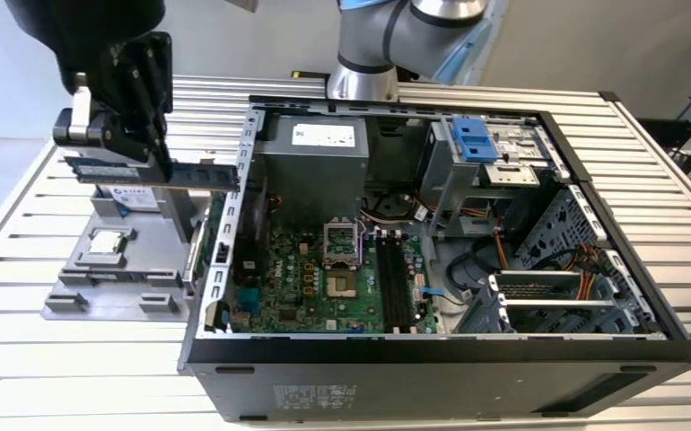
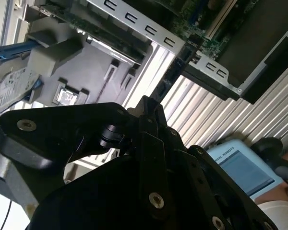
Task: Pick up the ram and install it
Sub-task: 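Pick up the ram and move it above insertion slot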
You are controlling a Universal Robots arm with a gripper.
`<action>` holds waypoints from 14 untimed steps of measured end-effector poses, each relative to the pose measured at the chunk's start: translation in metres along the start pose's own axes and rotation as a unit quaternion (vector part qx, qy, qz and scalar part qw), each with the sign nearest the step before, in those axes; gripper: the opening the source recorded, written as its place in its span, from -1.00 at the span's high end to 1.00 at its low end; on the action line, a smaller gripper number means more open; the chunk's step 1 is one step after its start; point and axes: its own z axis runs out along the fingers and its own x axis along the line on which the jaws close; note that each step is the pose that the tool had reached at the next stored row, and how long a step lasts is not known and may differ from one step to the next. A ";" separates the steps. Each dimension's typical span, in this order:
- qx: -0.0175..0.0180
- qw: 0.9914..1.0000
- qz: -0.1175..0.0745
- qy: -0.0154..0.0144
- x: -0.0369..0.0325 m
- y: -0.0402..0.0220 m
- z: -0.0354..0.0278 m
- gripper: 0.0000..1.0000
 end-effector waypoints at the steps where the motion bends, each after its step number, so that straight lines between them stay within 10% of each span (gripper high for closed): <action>1: 0.000 1.000 0.000 0.000 -0.0002 -0.0032 0.0000 1.00; 14: -0.001 1.000 0.000 0.000 -0.0023 -0.0433 -0.0001 1.00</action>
